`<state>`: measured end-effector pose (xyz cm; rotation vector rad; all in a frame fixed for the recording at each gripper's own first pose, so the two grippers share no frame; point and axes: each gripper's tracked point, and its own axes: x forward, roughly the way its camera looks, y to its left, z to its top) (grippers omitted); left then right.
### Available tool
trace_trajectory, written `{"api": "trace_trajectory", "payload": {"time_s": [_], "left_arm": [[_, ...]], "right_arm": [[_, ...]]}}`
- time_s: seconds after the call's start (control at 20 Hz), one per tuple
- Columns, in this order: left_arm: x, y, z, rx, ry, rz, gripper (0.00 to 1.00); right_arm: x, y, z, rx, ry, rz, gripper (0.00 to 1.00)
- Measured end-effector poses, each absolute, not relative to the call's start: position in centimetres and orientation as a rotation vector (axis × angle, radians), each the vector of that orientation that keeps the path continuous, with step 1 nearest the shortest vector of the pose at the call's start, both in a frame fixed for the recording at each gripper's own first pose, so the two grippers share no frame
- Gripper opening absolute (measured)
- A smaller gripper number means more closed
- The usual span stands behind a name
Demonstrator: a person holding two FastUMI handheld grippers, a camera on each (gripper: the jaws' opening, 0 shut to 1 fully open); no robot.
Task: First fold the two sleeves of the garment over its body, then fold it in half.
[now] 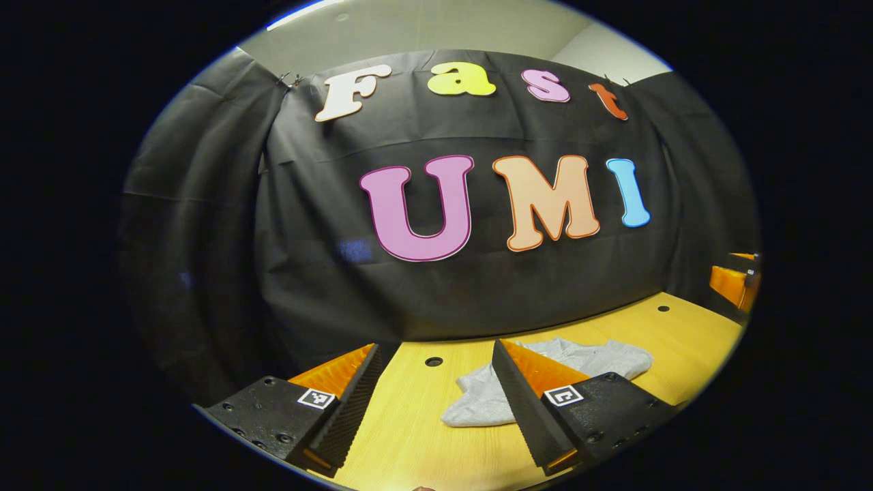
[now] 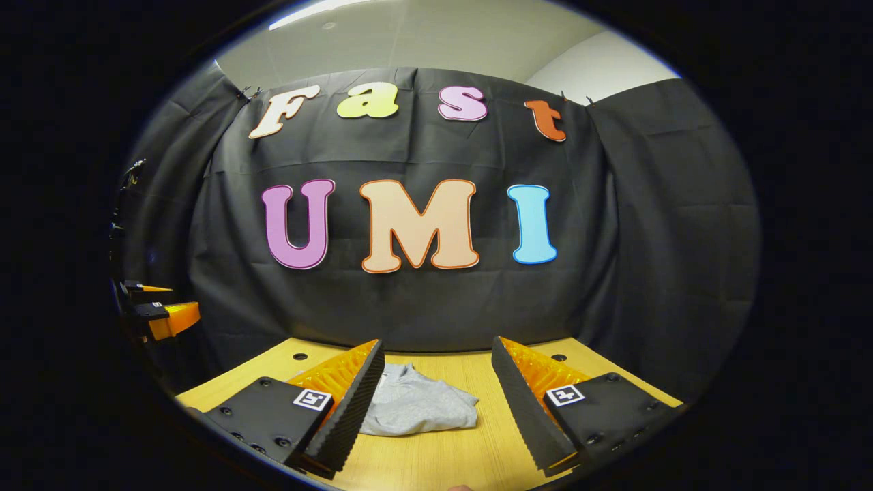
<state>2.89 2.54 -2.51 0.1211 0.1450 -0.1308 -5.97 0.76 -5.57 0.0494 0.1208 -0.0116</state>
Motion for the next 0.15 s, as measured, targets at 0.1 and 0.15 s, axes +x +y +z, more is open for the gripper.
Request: {"api": "trace_trajectory", "payload": {"time_s": [0.1,0.15], "left_arm": [[2.98,2.52,-2.45,0.115,0.145,-0.136,0.95],[3.07,2.46,-2.48,0.113,0.148,-0.137,0.95]], "right_arm": [[-5.94,1.15,-5.60,0.045,0.121,-0.007,0.98],[-5.92,1.39,-5.61,0.040,0.122,-0.005,0.98]]}}
